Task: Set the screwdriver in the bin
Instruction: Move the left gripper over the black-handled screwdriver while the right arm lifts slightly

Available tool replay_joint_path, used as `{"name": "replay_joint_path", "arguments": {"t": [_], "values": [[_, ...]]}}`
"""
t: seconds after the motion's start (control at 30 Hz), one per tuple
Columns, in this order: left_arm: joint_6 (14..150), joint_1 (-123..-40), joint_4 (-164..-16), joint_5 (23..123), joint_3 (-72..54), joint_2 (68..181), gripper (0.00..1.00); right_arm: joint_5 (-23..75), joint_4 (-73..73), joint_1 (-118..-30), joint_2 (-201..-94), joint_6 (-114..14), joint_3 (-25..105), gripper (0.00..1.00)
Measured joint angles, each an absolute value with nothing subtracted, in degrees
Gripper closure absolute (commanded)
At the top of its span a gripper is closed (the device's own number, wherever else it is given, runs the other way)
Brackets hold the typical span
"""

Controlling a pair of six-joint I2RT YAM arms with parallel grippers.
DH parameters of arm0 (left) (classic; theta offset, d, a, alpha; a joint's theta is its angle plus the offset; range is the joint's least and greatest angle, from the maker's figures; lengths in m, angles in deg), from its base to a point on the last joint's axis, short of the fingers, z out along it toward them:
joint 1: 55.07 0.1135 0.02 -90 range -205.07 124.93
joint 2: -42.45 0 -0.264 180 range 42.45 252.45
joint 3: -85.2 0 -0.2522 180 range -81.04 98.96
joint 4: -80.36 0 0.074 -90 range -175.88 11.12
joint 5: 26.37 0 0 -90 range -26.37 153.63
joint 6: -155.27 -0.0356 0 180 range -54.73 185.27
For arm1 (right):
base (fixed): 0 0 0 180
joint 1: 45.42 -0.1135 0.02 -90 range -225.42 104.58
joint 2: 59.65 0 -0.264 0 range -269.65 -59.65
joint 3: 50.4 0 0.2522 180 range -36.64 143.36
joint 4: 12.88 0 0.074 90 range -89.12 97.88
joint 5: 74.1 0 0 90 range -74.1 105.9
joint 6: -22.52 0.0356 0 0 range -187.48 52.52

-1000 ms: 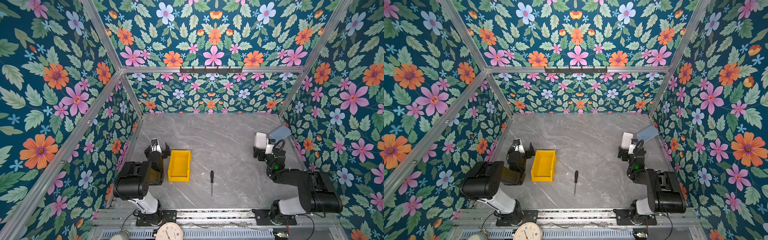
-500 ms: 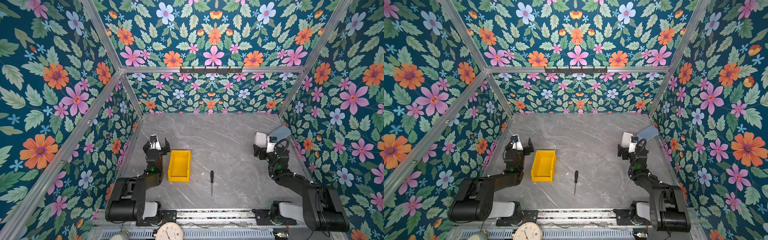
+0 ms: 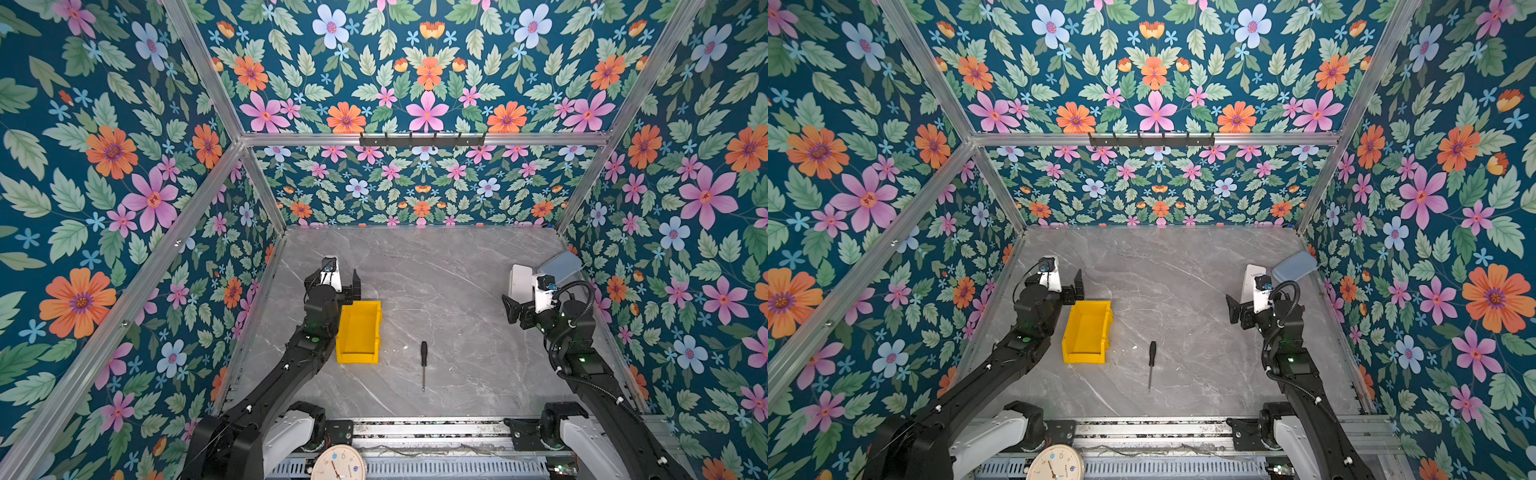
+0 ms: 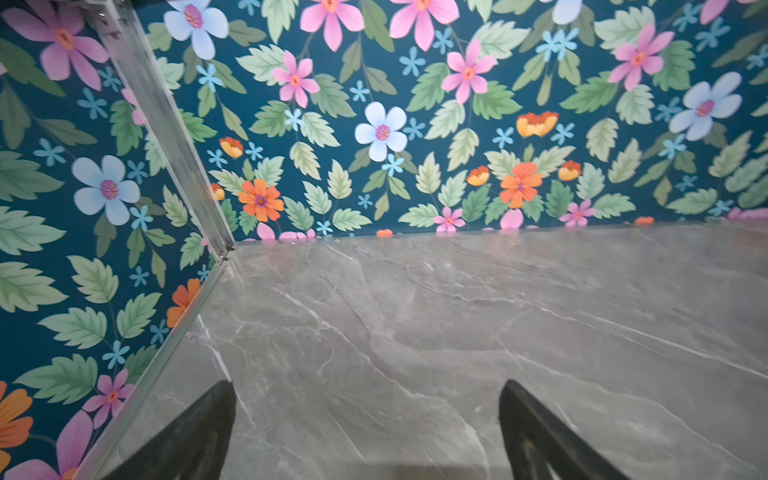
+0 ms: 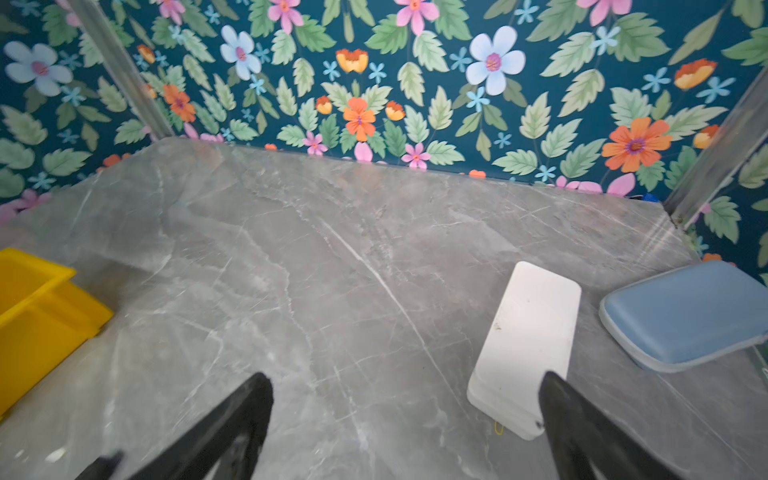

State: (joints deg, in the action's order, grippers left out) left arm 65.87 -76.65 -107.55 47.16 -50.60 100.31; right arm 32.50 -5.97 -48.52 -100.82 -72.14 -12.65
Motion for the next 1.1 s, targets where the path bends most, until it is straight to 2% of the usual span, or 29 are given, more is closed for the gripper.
{"name": "replay_joint_path", "arguments": {"t": [0.23,0.43,0.7,1.1], "values": [[71.9,-87.8,-95.2,43.5,-46.4,98.2,0.0,43.2,10.6,-49.7,-94.5,-79.5,-7.7,0.01],[77.6,-98.1,-88.4,40.9,-41.3,103.5,0.0,51.9,23.7,-52.1,-94.0,-87.7,-2.3,0.01],[86.0,-110.6,-81.3,38.2,-34.1,112.9,0.0,55.6,36.1,-58.4,-94.5,-95.0,4.0,0.01],[104.8,-118.4,-72.4,42.5,-27.1,122.7,0.02,57.2,49.8,-67.1,-94.3,-100.9,11.4,0.01]]}}
